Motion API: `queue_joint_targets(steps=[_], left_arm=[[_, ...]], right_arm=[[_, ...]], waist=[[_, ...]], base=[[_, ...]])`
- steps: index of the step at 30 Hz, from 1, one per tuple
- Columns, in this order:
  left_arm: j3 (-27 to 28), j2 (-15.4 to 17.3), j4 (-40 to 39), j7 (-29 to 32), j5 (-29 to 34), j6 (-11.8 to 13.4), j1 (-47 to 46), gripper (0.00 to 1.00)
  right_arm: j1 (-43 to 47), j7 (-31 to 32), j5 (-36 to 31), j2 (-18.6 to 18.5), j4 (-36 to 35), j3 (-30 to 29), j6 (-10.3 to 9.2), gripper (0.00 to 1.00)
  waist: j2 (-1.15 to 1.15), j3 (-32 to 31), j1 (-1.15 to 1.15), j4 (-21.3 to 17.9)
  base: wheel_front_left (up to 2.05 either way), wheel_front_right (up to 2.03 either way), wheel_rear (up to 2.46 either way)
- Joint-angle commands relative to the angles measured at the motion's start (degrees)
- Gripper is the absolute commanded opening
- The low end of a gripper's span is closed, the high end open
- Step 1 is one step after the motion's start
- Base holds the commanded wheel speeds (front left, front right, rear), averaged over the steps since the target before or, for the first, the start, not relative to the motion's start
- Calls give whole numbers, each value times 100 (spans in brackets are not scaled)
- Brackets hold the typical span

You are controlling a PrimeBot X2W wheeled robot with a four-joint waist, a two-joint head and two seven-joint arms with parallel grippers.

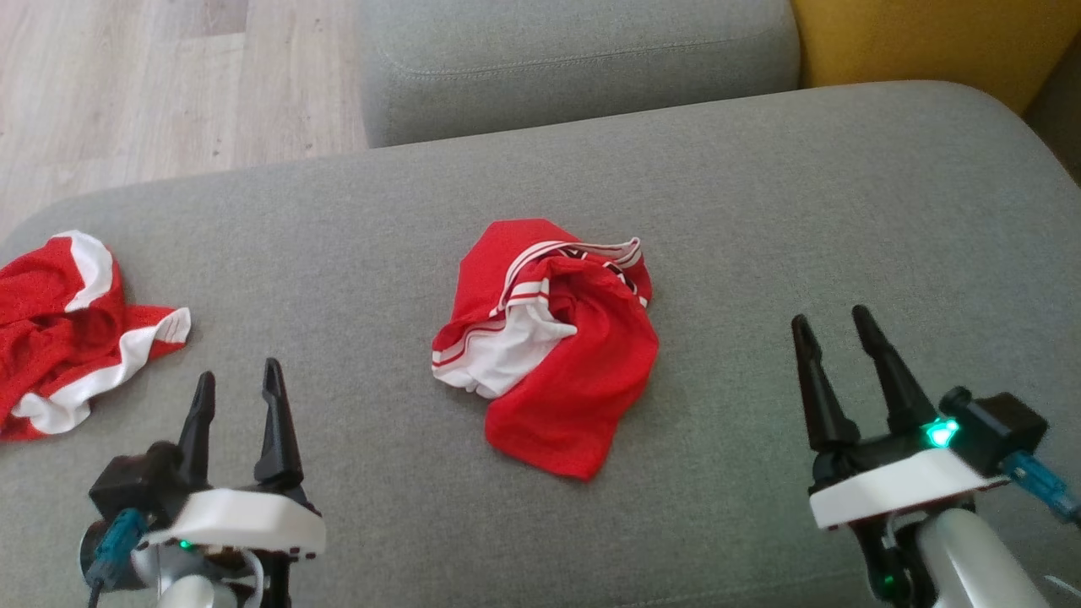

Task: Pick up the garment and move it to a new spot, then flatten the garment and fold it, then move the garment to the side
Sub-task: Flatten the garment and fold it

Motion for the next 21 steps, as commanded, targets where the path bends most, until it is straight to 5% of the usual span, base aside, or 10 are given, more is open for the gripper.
queue_joint_targets(steps=[1,5,10,12,21], left_arm=[[249,35,-230,-70,64,-44,-210,100],[290,5,-244,-70,99,-72,-215,100],[291,-20,-242,-71,129,-104,-219,100],[257,-60,-214,-71,145,-133,-250,100],[186,-130,-73,-71,151,-189,-286,100]], right_arm=[[-198,-61,35,-60,-119,170,-4,100],[-302,86,211,-60,37,354,-4,100],[-472,1144,923,119,312,821,-4,100],[-553,2050,1435,213,534,1170,-4,100],[-568,3303,1908,634,1399,1006,-4,100]], waist=[[0,3,0,13],[0,0,0,82],[0,-14,0,233],[0,-27,0,428],[0,-19,0,1107]], base=[[0,0,0],[0,0,0],[0,0,0],[0,0,0],[0,0,0]])
